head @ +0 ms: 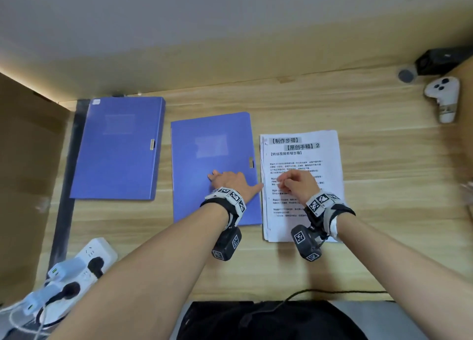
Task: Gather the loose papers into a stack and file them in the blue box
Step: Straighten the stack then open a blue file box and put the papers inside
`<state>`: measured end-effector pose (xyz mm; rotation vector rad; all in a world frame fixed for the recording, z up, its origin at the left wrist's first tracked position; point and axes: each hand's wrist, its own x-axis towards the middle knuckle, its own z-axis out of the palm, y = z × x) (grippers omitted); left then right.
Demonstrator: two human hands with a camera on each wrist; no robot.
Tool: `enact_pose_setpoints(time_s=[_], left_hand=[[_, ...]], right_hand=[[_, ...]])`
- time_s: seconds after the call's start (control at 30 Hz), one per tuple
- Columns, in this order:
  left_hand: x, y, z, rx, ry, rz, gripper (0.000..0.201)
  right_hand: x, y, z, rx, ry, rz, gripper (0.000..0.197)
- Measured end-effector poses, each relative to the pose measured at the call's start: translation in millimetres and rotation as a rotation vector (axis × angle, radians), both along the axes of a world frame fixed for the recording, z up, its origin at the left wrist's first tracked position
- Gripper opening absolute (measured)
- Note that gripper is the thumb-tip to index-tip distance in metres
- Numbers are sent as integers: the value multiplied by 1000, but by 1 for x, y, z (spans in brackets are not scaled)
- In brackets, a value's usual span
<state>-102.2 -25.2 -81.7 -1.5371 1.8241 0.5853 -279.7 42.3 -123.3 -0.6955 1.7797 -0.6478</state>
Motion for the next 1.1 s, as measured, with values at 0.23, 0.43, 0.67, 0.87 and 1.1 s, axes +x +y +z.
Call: enact_pose_setpoints(time_s=[0.23,0.43,0.67,0.87,1.1], left_hand=[[2,3,-5,-59,61,87,75],[10,2,26,-51,281,313,54],[53,7,75,-88,735,682,65],[112,-8,133,-116,1009,614,29],[211,-39,169,-351,716,584,56]], right_hand=[[-1,-4,-6,10,5,7,30],[1,-12,7,17,47,74,26],[27,-41,43,-127,127,210,21],[69,-66,52,-223,228,483,25],[100,-75,39,-210,493,764,37]])
